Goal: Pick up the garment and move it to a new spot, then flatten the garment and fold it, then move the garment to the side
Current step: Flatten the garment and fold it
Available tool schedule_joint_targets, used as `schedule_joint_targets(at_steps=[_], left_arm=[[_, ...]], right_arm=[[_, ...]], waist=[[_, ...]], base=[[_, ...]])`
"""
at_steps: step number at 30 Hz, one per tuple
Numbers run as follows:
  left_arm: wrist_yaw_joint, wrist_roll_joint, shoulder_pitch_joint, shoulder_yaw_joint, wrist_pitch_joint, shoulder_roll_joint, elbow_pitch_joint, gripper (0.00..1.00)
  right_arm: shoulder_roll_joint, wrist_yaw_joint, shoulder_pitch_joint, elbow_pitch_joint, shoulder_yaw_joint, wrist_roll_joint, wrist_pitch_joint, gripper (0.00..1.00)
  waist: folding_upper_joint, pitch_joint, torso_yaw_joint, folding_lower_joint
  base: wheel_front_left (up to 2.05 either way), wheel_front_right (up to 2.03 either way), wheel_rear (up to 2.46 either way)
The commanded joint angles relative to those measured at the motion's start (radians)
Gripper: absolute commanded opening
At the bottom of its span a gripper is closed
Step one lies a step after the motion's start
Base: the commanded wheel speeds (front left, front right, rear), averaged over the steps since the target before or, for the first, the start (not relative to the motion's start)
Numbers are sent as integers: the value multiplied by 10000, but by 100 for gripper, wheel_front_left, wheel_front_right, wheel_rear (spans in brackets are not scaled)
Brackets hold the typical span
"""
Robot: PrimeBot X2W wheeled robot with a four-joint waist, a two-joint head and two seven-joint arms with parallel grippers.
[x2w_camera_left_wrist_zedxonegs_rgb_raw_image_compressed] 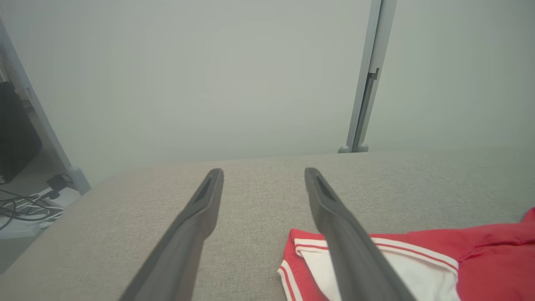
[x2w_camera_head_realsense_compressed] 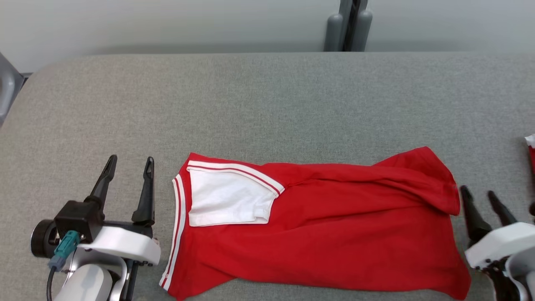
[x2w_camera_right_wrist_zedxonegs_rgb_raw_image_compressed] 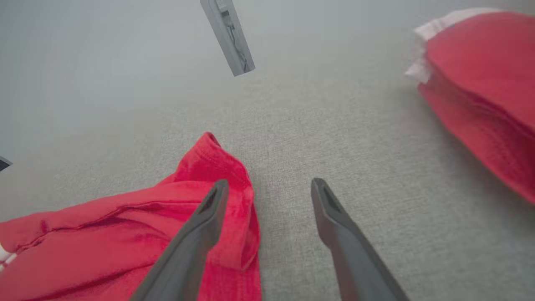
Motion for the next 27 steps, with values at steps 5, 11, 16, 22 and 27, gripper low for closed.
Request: schedule_joint_targets(at_steps=[5, 11, 16, 22, 27], left_arm=[[385, 47, 559, 151, 57, 187, -310, 100], [780, 94, 1170, 211, 348, 402, -986, 100], [1036, 164, 1686, 112, 624, 539, -1509, 100], [1242, 249, 2153, -91, 948, 624, -1964, 100], [1275, 246, 2250, -186, 1088, 651, -2091, 100]], right_arm=[[129, -1, 781, -1467, -1041, -1188, -549, 100], [781, -1, 1340, -3928, -1365, -2653, -29, 100], [1157, -1, 1902, -5274, -1082, -3240, 711, 100], [1434, -1, 2600, -6064, -987, -3501, 1204, 100], [1520, -1, 2815, -6323, -1030, -3507, 1320, 100]], waist=[[0, -628, -147, 0], [0, -1038, -246, 0], [0, -1414, -241, 0], [0, -1714, -201, 0], [0, -1724, -183, 0]], base=[[0, 0, 0], [0, 0, 0], [0, 0, 0], [0, 0, 0], [0, 0, 0]])
